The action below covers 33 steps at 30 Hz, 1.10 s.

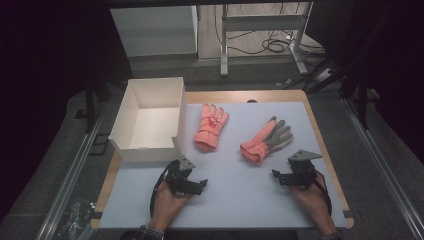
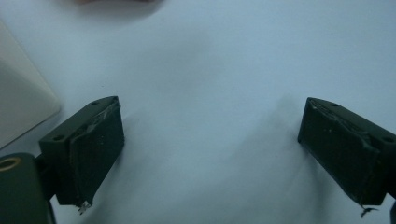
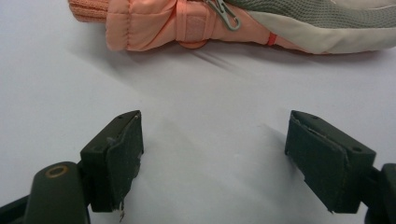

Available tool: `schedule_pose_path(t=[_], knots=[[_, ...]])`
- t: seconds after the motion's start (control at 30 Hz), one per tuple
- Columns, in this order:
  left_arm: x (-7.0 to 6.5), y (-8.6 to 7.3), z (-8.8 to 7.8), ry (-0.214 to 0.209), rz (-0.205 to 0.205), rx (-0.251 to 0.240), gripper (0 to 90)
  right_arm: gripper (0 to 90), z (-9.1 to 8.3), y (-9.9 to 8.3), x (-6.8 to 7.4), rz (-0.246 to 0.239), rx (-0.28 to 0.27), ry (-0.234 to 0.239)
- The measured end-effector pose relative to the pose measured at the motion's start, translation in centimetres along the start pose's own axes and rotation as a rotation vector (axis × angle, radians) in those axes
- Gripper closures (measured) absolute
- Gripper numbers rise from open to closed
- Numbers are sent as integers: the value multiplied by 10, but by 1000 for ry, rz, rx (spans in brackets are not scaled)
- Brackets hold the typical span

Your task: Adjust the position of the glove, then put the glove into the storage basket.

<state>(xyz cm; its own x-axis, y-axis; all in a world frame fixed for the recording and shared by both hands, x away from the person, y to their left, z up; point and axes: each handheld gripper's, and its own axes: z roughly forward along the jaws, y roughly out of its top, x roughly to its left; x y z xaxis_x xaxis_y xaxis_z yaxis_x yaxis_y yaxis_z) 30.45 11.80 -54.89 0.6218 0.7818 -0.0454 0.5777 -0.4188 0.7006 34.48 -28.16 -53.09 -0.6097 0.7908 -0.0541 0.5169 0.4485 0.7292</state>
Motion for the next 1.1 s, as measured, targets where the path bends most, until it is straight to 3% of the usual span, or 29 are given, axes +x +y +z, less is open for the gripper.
schedule_pose_path(t=[0.67,0.83,1.0,1.1], knots=[[1,0,0,1,8,3,69,189,-1,1,0,16,7,-6],[0,0,0,1,5,3,69,190,-2,3,-1,31,0,11],[0,0,0,2,5,3,70,191,-5,8,0,14,-15,-1],[0,0,0,1,5,3,69,190,-6,12,-1,43,-13,5]])
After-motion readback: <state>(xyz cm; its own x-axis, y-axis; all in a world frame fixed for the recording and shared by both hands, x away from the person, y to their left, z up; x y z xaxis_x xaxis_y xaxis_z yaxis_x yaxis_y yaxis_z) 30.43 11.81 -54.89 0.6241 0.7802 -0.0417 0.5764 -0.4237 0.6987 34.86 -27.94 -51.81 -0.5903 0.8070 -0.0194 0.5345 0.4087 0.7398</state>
